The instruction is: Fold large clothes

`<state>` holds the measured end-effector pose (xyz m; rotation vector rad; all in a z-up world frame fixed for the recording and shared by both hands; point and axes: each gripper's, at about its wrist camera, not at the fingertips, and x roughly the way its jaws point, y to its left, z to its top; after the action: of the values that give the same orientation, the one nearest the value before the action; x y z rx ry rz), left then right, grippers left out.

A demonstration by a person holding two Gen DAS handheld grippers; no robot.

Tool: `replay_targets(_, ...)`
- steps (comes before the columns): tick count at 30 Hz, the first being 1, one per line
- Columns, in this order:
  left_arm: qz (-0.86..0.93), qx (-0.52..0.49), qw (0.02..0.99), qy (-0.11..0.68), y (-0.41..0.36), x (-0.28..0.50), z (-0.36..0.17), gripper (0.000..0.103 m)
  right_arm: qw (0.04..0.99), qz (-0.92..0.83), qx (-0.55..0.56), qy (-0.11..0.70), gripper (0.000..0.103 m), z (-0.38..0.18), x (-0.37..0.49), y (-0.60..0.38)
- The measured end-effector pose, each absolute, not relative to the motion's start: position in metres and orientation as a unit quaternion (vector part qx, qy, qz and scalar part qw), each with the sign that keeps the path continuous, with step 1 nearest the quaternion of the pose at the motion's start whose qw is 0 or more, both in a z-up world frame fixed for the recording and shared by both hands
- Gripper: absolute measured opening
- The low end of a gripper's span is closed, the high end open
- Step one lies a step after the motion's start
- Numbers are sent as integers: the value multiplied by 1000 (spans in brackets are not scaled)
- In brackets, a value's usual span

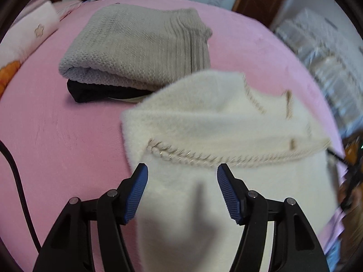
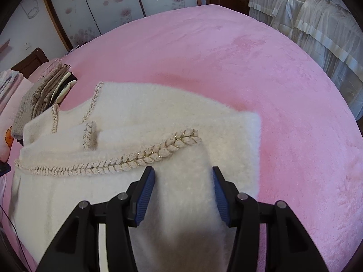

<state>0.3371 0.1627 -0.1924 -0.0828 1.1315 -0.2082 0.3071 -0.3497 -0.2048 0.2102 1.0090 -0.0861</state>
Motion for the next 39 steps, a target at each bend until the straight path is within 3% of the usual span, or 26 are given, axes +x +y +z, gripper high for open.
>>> replay_targets(7, -101, -6, 837, 537, 167, 347, -220, 62, 874, -30, 91, 476, 50, -208, 317, -349)
replay_targets(10, -112, -3, 841, 530, 168, 348, -222, 60, 876, -21, 89, 473, 39, -210, 314, -346)
replay_targets(11, -112, -1, 842, 528, 168, 349, -223, 56, 877, -21, 84, 473, 35, -210, 314, -344)
replay_targets(14, -97, -1, 849, 520, 169, 349, -228, 33, 881, -30, 63, 468, 19, -209, 309, -336)
replay_targets(16, -78, -1, 855, 513, 171, 347, -227, 20, 884, -38, 50, 462, 13, -207, 305, -331)
replay_targets(22, 3, 30, 889, 456, 151, 319, -198, 7, 902, -67, 44, 425, 8, -184, 285, -322)
replay_targets(31, 53, 56, 932, 355, 125, 304, -108, 6, 938, -93, 33, 333, 7, -101, 269, -319)
replay_targets(39, 103, 85, 936, 327, 104, 374, -108, 6, 940, -126, 37, 316, 7, -95, 332, -332)
